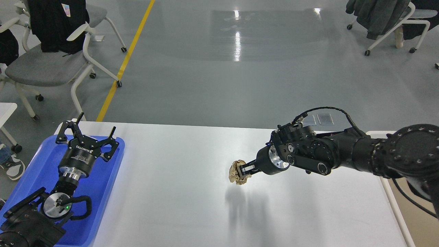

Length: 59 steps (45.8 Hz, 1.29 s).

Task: Tidy desktop
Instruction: 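Lift the paper ball and swing the right arm toward the white bin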

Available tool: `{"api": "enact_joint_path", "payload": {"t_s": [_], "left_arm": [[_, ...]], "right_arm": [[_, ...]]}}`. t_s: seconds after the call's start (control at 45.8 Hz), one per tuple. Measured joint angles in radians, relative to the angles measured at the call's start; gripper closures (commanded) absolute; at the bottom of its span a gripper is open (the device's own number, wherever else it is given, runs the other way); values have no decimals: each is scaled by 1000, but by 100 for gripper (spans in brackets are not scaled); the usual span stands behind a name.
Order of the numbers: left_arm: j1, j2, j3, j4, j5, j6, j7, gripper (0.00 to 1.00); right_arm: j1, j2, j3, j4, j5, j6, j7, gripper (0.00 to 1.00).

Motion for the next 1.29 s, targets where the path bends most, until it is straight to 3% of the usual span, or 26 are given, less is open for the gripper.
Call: {"api": "enact_joint_path", "payload": {"t_s": [0.262,0.699,1.29], "left_arm": [[0,0,0,1,0,0,0,1],[1,0,0,1,0,0,0,1],[0,0,0,1,0,0,0,1]], "right_arm": [[214,-79,-41,109,69,137,0,100],[502,-187,-11,159,111,338,-2,100],[643,-290,-93,149,149,396,-8,100]]}}
